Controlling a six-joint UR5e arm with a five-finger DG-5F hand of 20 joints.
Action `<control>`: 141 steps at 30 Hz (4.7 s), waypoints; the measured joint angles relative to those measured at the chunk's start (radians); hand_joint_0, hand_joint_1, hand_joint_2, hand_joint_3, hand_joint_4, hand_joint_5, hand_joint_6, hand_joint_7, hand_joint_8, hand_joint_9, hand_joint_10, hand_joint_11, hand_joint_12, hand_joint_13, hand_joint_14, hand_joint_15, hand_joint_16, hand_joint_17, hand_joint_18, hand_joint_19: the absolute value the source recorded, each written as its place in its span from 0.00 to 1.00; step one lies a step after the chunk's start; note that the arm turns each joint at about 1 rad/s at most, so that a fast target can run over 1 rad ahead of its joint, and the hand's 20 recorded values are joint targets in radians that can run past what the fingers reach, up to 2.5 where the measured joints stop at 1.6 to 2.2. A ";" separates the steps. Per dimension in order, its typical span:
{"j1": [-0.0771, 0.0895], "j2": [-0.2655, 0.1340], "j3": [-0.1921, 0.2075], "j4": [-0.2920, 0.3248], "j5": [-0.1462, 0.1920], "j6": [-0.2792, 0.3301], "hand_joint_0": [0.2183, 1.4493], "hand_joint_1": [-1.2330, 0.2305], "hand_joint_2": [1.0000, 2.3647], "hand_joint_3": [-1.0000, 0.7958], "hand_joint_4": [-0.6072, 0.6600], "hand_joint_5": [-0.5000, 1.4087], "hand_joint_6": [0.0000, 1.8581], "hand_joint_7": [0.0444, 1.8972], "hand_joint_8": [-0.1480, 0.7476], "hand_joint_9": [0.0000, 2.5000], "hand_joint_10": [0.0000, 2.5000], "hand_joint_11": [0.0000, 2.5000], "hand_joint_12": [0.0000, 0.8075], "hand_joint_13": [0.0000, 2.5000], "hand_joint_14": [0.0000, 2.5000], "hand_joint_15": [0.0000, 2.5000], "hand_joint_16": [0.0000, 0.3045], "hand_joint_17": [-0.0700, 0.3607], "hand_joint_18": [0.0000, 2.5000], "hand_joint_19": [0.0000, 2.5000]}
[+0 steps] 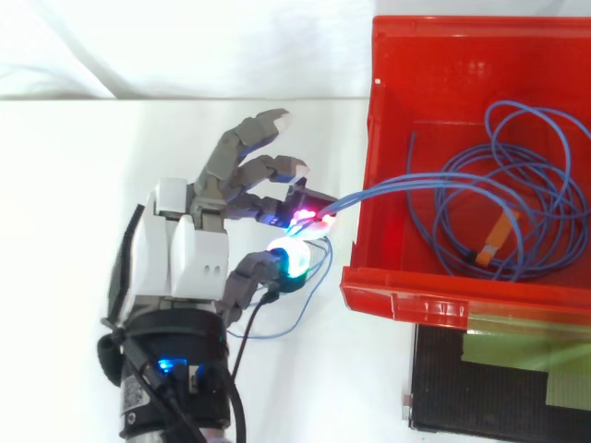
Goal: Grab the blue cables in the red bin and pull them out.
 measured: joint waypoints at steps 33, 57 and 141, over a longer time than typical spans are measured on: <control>0.088 0.002 0.012 0.002 -0.003 0.646 0.58 0.34 0.00 0.00 0.57 0.71 0.61 0.14 0.50 0.36 0.01 0.27 0.40 0.22 0.01 0.24 0.13 0.36 0.18 0.25; 0.189 0.002 0.014 0.012 0.141 1.284 0.57 0.33 0.00 0.00 0.57 0.72 0.58 0.14 0.49 0.36 0.00 0.25 0.40 0.23 0.01 0.25 0.12 0.36 0.18 0.26; 0.251 0.001 0.012 0.049 0.159 2.605 0.46 0.35 0.00 0.00 0.66 0.72 0.28 0.17 0.50 0.30 0.00 0.17 0.45 0.25 0.01 0.30 0.13 0.38 0.17 0.26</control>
